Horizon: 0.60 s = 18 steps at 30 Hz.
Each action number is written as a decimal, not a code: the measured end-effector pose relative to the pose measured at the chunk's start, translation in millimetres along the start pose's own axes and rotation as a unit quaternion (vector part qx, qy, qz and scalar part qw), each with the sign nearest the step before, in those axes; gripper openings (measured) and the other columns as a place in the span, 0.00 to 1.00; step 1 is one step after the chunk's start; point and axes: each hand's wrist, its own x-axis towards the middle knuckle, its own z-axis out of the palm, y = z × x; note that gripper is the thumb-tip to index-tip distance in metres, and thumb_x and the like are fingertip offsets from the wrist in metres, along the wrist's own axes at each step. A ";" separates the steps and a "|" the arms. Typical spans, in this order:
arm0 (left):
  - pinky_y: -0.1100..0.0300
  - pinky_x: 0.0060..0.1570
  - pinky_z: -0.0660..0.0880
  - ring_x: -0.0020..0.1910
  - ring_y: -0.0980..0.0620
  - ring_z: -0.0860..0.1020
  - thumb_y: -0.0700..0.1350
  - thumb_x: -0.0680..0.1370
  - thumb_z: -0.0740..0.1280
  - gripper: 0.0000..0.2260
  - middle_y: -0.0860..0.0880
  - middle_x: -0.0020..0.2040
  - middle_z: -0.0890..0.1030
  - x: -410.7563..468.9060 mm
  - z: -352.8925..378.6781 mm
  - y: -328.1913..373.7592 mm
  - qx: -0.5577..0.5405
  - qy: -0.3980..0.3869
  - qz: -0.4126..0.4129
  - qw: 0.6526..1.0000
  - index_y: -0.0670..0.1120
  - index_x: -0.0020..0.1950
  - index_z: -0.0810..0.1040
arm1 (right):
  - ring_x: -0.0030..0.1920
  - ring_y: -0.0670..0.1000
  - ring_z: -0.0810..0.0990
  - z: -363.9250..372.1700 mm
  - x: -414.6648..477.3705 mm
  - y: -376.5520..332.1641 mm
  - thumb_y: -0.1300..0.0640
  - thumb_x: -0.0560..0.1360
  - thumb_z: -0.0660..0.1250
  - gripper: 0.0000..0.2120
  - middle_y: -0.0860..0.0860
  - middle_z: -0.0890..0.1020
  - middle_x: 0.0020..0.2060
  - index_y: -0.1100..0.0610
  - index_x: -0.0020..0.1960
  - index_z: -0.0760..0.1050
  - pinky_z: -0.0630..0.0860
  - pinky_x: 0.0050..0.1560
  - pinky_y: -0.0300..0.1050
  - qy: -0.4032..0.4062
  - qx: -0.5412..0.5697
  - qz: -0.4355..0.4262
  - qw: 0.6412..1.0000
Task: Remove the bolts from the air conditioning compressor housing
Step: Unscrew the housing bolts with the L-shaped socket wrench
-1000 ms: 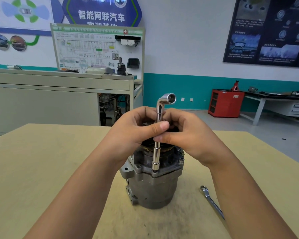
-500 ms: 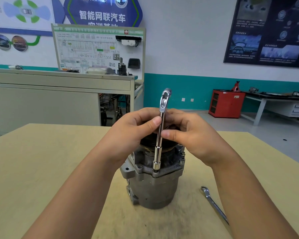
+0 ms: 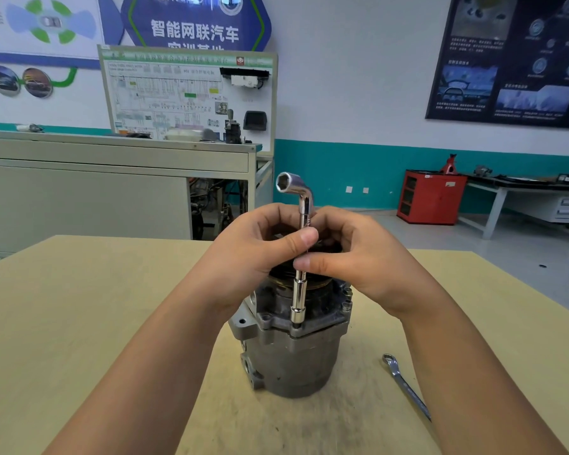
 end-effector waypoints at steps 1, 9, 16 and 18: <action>0.68 0.44 0.75 0.46 0.54 0.80 0.48 0.64 0.70 0.10 0.50 0.45 0.83 0.1 0.7 0.1 -0.005 0.003 0.002 1.000 0.45 0.42 0.78 | 0.47 0.45 0.81 0.6 0.3 0.4 0.61 0.66 0.76 0.12 0.45 0.81 0.44 0.59 0.47 0.77 0.78 0.50 0.43 0.002 0.000 -0.002 1.000; 0.68 0.45 0.75 0.48 0.56 0.81 0.47 0.66 0.70 0.14 0.49 0.47 0.84 -0.4 2.1 1.5 0.002 -0.010 0.010 1.000 0.43 0.50 0.81 | 0.51 0.51 0.81 0.1 0.6 1.2 0.63 0.69 0.73 0.10 0.54 0.82 0.48 0.61 0.49 0.78 0.76 0.57 0.56 0.008 -0.014 -0.015 1.000; 0.68 0.53 0.73 0.57 0.55 0.79 0.45 0.72 0.65 0.14 0.48 0.57 0.82 -0.6 -2.1 3.3 0.035 -0.037 0.011 0.999 0.43 0.55 0.81 | 0.57 0.52 0.79 -2.0 -0.6 -1.2 0.59 0.69 0.69 0.15 0.57 0.80 0.54 0.53 0.56 0.79 0.73 0.62 0.57 -0.009 0.010 -0.014 1.000; 0.69 0.52 0.73 0.57 0.55 0.79 0.41 0.75 0.64 0.12 0.48 0.57 0.81 -0.4 -3.1 2.6 0.034 -0.041 0.007 0.999 0.43 0.56 0.81 | 0.56 0.52 0.79 -2.5 -1.1 -1.6 0.61 0.71 0.69 0.12 0.56 0.79 0.54 0.51 0.53 0.80 0.73 0.62 0.56 -0.015 0.016 -0.018 1.000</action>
